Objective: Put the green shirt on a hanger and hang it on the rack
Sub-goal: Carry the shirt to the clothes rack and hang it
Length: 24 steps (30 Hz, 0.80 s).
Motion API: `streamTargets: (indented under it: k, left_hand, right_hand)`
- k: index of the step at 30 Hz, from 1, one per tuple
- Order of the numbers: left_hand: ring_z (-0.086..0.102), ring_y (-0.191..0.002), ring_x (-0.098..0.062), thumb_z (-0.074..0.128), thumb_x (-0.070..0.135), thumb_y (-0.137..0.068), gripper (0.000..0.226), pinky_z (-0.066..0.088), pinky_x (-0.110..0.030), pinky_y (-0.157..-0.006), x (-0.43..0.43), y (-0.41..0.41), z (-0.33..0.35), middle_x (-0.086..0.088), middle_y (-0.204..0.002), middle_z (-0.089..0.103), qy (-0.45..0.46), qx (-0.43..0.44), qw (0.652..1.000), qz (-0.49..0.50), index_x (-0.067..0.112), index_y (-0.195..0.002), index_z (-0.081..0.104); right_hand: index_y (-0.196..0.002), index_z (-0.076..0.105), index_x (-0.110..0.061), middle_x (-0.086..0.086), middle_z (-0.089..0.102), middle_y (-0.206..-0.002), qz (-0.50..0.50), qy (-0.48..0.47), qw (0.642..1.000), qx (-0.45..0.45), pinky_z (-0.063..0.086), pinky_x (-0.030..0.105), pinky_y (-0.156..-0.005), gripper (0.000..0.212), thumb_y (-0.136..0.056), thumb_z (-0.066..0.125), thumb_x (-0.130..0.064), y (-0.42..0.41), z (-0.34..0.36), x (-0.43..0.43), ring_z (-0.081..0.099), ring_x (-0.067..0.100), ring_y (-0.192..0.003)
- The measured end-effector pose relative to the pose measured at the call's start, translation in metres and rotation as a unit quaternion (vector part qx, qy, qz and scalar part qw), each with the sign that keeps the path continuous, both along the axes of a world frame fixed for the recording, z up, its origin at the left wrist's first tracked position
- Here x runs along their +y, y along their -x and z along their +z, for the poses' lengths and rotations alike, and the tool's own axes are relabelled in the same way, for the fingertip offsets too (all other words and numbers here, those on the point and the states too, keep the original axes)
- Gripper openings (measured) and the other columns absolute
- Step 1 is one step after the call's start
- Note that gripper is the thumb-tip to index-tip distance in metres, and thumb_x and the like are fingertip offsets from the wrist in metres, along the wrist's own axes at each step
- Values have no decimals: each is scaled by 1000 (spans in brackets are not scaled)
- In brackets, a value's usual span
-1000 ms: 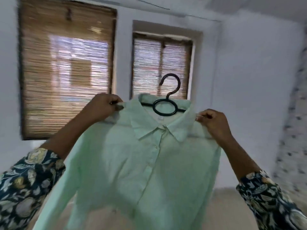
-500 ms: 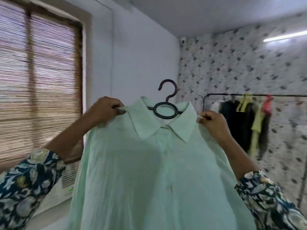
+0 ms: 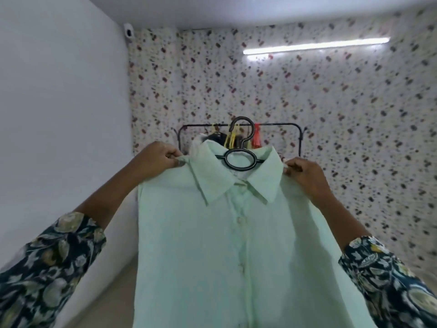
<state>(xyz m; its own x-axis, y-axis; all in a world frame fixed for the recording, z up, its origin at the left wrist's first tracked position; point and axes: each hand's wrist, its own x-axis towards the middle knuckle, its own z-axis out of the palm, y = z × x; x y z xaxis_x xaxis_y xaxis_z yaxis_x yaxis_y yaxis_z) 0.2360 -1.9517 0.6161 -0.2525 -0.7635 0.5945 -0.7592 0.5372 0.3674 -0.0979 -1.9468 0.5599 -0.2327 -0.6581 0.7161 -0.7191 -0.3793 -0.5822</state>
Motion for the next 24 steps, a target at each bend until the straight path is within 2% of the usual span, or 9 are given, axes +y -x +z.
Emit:
streamTargets:
  k: [2, 8, 10, 11, 12, 13, 16, 21, 24]
  left_hand:
    - [54, -73, -19, 68, 18, -83, 16, 34, -26, -57, -38, 31, -1, -21, -86, 68, -6, 7, 1000, -15, 2, -86, 69]
    - [62, -79, -23, 69, 18, -82, 9, 38, -24, -64, -179, 145, 2, -19, -93, 62, 3, 13, 998, -57, 15, -76, 65]
    - [63, -93, -28, 70, 20, -82, 7, 45, -32, -86, -218, 172, 2, -22, -96, 68, 2, 11, 998, -63, 15, -77, 67]
    - [64, -88, -28, 70, 21, -81, 9, 44, -37, -94, -239, 184, 1, -22, -92, 71, 0, 15, 997, -72, 12, -80, 69]
    - [63, -79, -26, 71, 22, -80, 13, 45, -37, -92, -259, 194, 1, -23, -89, 71, -4, 23, 996, -82, 9, -84, 71]
    - [60, -73, -23, 71, 22, -80, 17, 45, -33, -81, -280, 204, 0, -25, -86, 71, -9, 31, 995, -94, 6, -85, 72]
    - [45, -61, -9, 72, 27, -79, 26, 31, -21, -59, -348, 237, -7, -18, -71, 61, -13, 38, 992, -123, 1, -81, 71]
    - [33, -42, -2, 71, 50, -68, 46, 23, -21, -48, -466, 292, 0, 8, -48, 42, -71, 59, 975, -202, 7, -62, 55]
    - [41, -51, -6, 71, 75, -44, 75, 32, -23, -54, -523, 317, 7, 4, -56, 46, -132, 60, 953, -266, 5, -70, 58]
  right_hand:
    - [-98, 67, 4, 19, 68, -104, -13, -2, 1000, 0, 42, 31, -79, 16, -87, 60, -5, 29, 0, -28, 61, 28, -96]
    - [-96, 69, 1, 17, 70, -98, -60, -17, 998, -2, 33, 20, -67, 14, -85, 61, -3, 145, 10, -147, 57, 19, -86]
    - [-95, 69, 1, 16, 70, -96, -68, -16, 998, -8, 36, 21, -70, 14, -85, 63, -5, 172, 10, -178, 55, 17, -84]
    - [-95, 70, -1, 15, 70, -94, -68, -16, 998, -8, 37, 23, -72, 14, -85, 64, -8, 185, 10, -194, 55, 17, -83]
    - [-95, 71, -2, 13, 69, -92, -69, -18, 997, -6, 38, 24, -72, 15, -85, 64, -10, 196, 9, -210, 56, 18, -82]
    - [-95, 71, -2, 13, 69, -90, -72, -15, 997, -8, 39, 24, -71, 15, -85, 64, -11, 207, 7, -226, 56, 18, -80]
    - [-92, 72, -2, 11, 67, -85, -84, -3, 996, -14, 40, 24, -66, 13, -85, 65, -10, 242, 3, -279, 56, 19, -77]
    - [-88, 71, 0, 7, 64, -79, -101, -1, 995, -25, 42, 27, -72, 11, -83, 66, -8, 293, 0, -371, 55, 19, -74]
    - [-82, 70, -5, 8, 64, -75, -108, -2, 993, -42, 41, 26, -68, 6, -84, 65, -7, 322, 4, -419, 54, 19, -71]
